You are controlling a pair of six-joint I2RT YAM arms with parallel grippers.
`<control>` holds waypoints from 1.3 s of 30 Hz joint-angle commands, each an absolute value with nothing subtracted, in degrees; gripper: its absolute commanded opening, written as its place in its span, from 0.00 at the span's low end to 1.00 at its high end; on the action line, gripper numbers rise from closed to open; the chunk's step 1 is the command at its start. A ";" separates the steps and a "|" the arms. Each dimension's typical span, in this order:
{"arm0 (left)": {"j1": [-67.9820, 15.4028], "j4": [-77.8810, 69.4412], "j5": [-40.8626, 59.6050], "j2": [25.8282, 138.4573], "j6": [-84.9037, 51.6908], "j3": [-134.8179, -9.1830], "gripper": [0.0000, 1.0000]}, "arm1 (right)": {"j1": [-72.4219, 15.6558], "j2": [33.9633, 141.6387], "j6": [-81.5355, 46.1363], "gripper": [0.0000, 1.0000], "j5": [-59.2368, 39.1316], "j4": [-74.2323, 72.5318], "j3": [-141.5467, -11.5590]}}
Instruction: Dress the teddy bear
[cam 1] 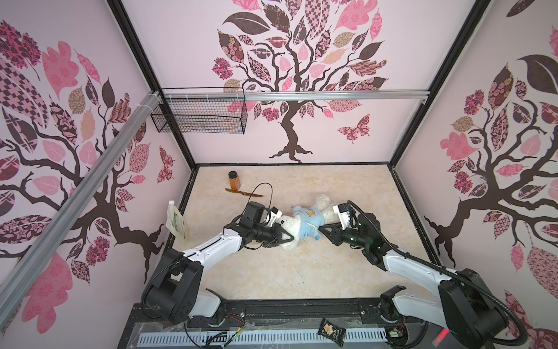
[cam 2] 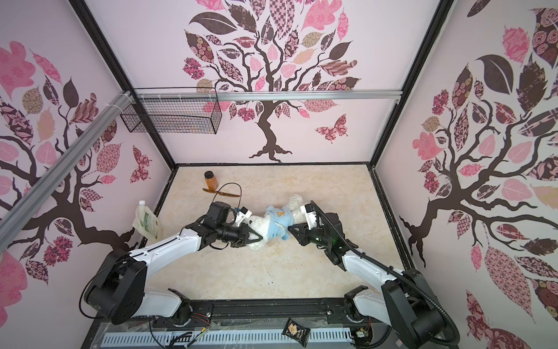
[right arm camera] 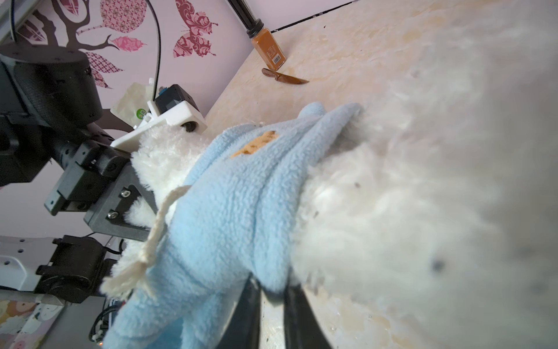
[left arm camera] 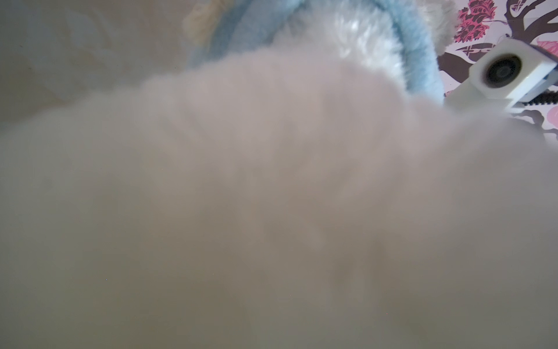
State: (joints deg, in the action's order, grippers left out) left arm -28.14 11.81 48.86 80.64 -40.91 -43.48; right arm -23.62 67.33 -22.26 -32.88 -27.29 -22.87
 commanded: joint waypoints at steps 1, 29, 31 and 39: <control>-29.44 18.00 45.65 80.97 -33.13 -48.57 0.00 | -23.99 65.81 -21.88 0.00 -32.41 -28.69 -24.26; -47.13 47.10 -20.86 92.32 -15.01 -56.55 0.00 | -7.33 66.71 -63.15 0.00 -48.67 -43.11 -26.18; -47.86 47.48 -21.93 92.90 -14.45 -56.73 0.00 | -7.12 67.57 -66.40 0.00 -47.41 -46.49 -25.41; -49.47 47.24 -20.75 94.09 -13.11 -57.30 0.00 | -5.47 70.52 -70.84 0.00 -44.68 -52.42 -24.04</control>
